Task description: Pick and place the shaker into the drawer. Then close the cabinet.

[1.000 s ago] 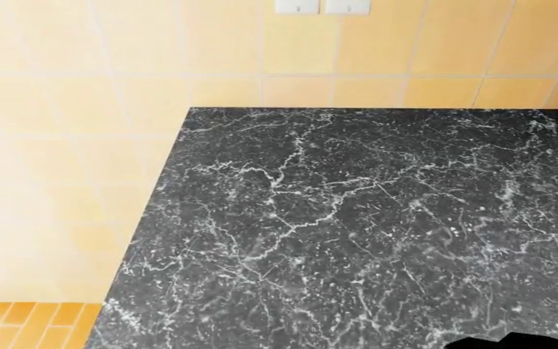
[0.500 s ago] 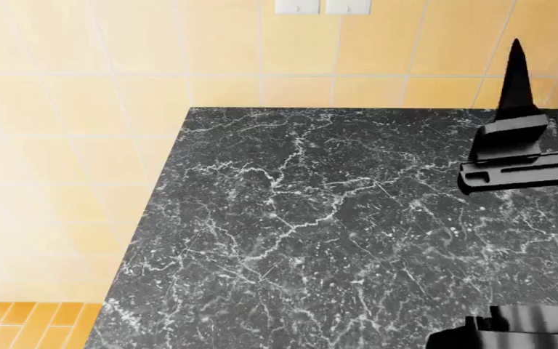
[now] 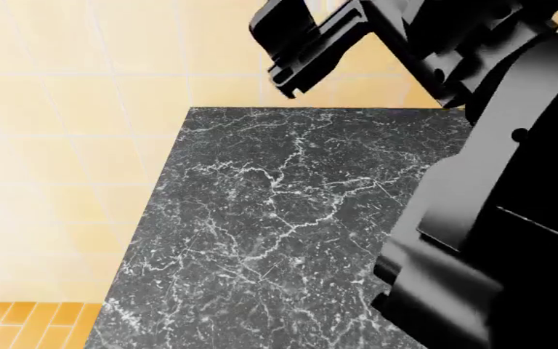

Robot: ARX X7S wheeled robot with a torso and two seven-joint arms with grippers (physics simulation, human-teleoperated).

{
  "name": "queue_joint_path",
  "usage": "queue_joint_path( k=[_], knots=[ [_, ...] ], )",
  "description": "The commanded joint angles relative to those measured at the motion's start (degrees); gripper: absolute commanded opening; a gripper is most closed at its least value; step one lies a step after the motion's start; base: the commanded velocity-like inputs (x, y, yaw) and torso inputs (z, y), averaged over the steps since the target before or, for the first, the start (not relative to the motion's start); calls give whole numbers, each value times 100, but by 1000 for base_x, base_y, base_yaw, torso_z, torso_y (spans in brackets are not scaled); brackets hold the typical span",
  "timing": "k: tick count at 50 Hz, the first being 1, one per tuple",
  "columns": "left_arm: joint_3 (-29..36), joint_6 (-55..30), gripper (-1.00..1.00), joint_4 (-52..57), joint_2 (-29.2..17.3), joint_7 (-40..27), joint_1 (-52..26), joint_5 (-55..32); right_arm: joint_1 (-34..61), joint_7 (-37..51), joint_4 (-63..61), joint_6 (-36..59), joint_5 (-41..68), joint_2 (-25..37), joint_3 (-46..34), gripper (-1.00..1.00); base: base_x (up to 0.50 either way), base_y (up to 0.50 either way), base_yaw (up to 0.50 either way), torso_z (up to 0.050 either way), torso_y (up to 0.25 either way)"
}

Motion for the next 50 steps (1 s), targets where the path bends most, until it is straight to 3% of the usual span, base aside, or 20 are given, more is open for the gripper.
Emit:
queue_joint_path(
  k=[1, 5, 8, 10, 11, 16, 18, 19, 31, 36, 40, 50],
  knots=[
    [-287, 151, 100, 39, 81, 101, 424, 372, 1155, 712, 490, 98, 2019, -50, -615, 100, 0, 0, 0, 0, 0],
    [-154, 208, 100, -19, 88, 10, 330, 499, 1506, 173, 463, 98, 2265, -50, -884, 100, 0, 0, 0, 0, 0],
    [-7, 240, 100, -92, 79, -229, 198, 706, 1902, 551, 459, 98, 3418, -50, -923, 100, 0, 0, 0, 0, 0],
    [89, 241, 100, -153, 69, -389, 122, 838, 2278, 1645, 558, 98, 4990, -50, -825, 100, 0, 0, 0, 0, 0],
    [133, 259, 100, -170, 64, -444, 109, 923, 3138, 2505, 930, 98, 5850, 319, -342, 100, 0, 0, 0, 0, 0],
    [289, 301, 100, -244, 103, -585, 44, 1089, 3982, 6629, 1201, -302, 10147, 137, -644, 100, 0, 0, 0, 0, 0],
    [352, 323, 100, -227, 120, -589, 36, 1116, 4163, 6166, 1273, -685, 11866, 112, -964, 100, 0, 0, 0, 0, 0],
    [380, 337, 100, -215, 128, -587, 38, 1131, 4243, 5964, 1314, -862, 12130, 105, -1103, 100, 0, 0, 0, 0, 0],
    [480, 353, 100, -128, 286, -598, 97, 1096, 5296, 4307, 2214, -2677, 10706, 63, -2097, 100, 0, 0, 0, 0, 0],
    [487, 321, 100, -77, 288, -627, 100, 1065, 5321, 3122, 2901, -2942, 8530, -5, -1651, 100, 0, 0, 0, 0, 0],
    [526, 286, 100, -26, 291, -659, 101, 1045, 5329, 2599, 4113, -4125, 6650, -49, -1139, 100, 0, 0, 0, 0, 0],
    [520, 97, 100, 160, 152, -752, 94, 911, 5330, 3327, 6789, -6764, 4835, -50, 183, 100, 0, 0, 0, 0, 0]
  ],
)
